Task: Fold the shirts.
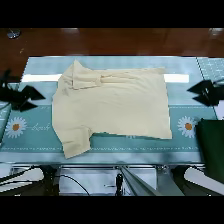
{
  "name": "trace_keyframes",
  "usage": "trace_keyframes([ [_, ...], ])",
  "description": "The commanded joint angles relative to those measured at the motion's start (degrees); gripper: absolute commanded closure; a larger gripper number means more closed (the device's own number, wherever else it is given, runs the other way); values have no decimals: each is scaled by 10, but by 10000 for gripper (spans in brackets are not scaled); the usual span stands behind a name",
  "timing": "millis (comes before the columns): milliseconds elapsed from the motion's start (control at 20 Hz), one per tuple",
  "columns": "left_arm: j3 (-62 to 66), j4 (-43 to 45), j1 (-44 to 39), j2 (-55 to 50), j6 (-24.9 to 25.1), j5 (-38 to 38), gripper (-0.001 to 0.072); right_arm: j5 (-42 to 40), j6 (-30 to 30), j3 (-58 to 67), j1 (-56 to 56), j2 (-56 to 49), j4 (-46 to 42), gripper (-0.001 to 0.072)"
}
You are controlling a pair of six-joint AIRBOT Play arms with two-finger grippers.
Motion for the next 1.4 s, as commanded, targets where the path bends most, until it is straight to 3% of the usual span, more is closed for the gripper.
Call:
trace_keyframes([
  [0, -157, -104, 95, 50, 78, 25, 6, -91, -27, -223, -32, 152, 30, 95],
  [150, -199, -137, 134, 49, 117, 8, 6, -74, -62, -297, -32, 198, 108, 95],
  [350, -209, -138, 99, 30, 142, 14, 6, -66, -67, -305, -28, 200, 119, 95],
  [900, -208, -140, -23, -29, 137, 43, 8, -83, -74, -304, -29, 200, 129, 95],
  [950, -205, -139, -30, -29, 157, 26, 88, -93, -73, -300, -29, 200, 122, 94],
  [1000, -202, -138, -29, -29, 173, 5, 428, -102, -62, -292, -29, 200, 108, 95],
  [1050, -196, -138, -26, -29, 189, -17, 679, -109, -50, -284, -28, 200, 89, 95],
  [1250, -176, -138, -23, -27, 189, -37, 682, -92, 83, -280, -28, 197, -83, 94],
  [1350, -174, -138, -23, -27, 189, -35, 682, -37, 96, -295, -28, 186, -102, 94],
])
